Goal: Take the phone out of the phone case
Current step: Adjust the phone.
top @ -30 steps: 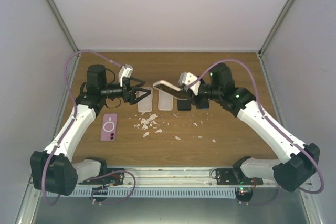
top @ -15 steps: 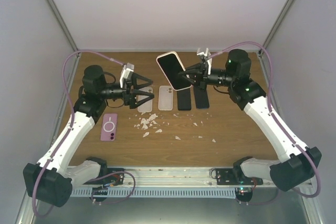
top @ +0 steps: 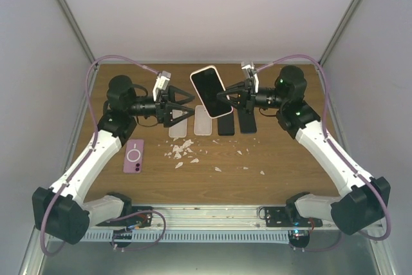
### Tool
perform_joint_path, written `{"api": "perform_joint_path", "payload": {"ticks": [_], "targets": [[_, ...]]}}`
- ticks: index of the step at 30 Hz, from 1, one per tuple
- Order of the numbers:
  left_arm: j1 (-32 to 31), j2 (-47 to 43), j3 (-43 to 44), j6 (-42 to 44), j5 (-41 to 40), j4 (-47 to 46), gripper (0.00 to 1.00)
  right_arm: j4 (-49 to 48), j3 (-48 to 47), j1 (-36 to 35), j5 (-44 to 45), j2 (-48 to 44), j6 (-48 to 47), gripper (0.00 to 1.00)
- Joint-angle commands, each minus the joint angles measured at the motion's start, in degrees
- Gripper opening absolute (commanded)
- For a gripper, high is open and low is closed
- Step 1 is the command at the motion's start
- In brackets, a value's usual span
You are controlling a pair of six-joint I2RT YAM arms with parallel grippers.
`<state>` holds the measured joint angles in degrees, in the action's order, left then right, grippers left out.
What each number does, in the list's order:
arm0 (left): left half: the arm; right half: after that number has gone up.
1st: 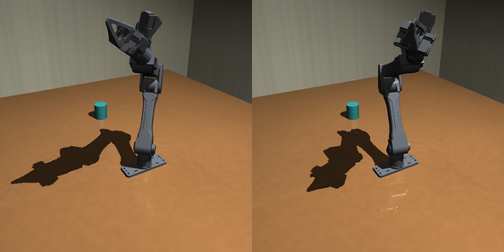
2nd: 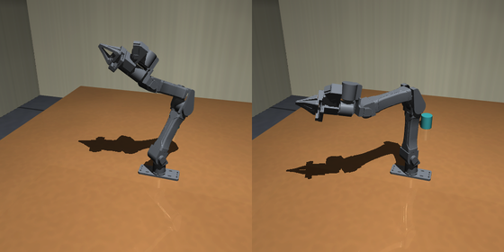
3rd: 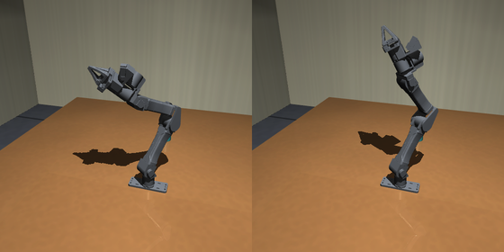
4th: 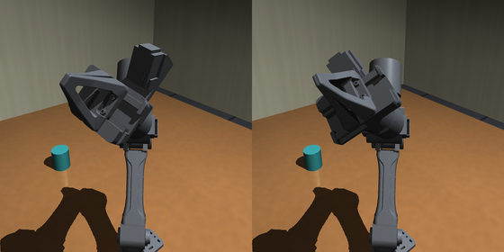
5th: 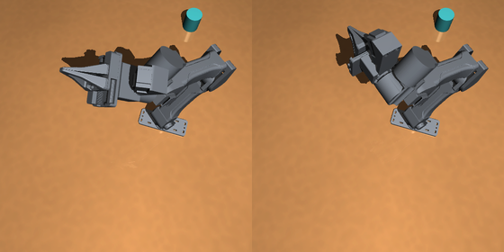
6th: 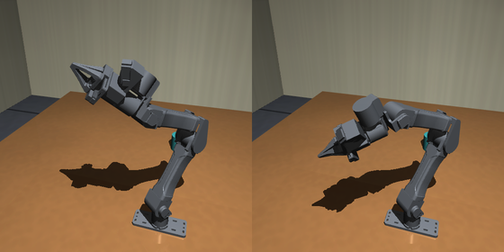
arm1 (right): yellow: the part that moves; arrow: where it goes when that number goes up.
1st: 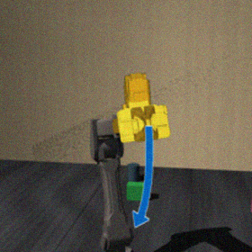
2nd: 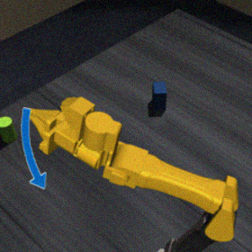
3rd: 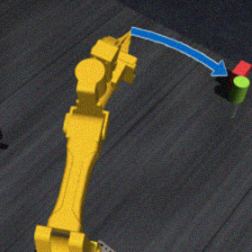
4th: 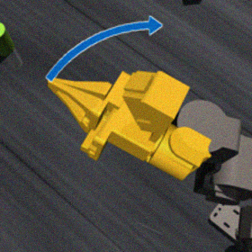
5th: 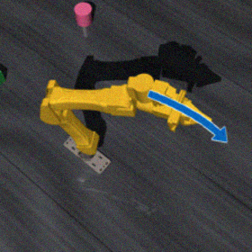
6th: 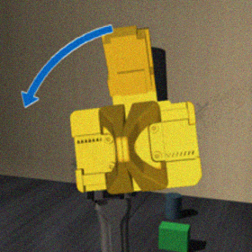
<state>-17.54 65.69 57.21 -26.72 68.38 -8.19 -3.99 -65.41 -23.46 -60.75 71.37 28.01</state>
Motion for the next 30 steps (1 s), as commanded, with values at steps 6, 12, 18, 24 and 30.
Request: {"api": "perform_joint_path", "payload": {"ticks": [6,12,18,24,30], "targets": [[-3.97,5.07,4.76,-7.65,0.67,-5.49,0.95,-11.30,1.83,0.34,-3.01,0.39,11.41,0.01],[-3.97,6.48,3.81,-13.78,-1.31,-9.71,0.89,-9.54,3.17,0.34,-2.22,-0.31,12.97,0.01],[-3.95,7.66,2.29,-19.92,-1.74,-14.28,0.78,-13.63,5.54,0.29,-3.51,0.39,19.08,0.00],[-3.41,8.40,0.08,-23.14,-2.02,-15.76,0.65,-15.78,6.61,0.19,-4.95,1.21,22.78,0.01],[-3.31,8.40,-1.73,-25.28,-2.54,-16.58,0.49,-13.84,6.56,-0.26,-4.93,1.40,20.51,0.01]]}}
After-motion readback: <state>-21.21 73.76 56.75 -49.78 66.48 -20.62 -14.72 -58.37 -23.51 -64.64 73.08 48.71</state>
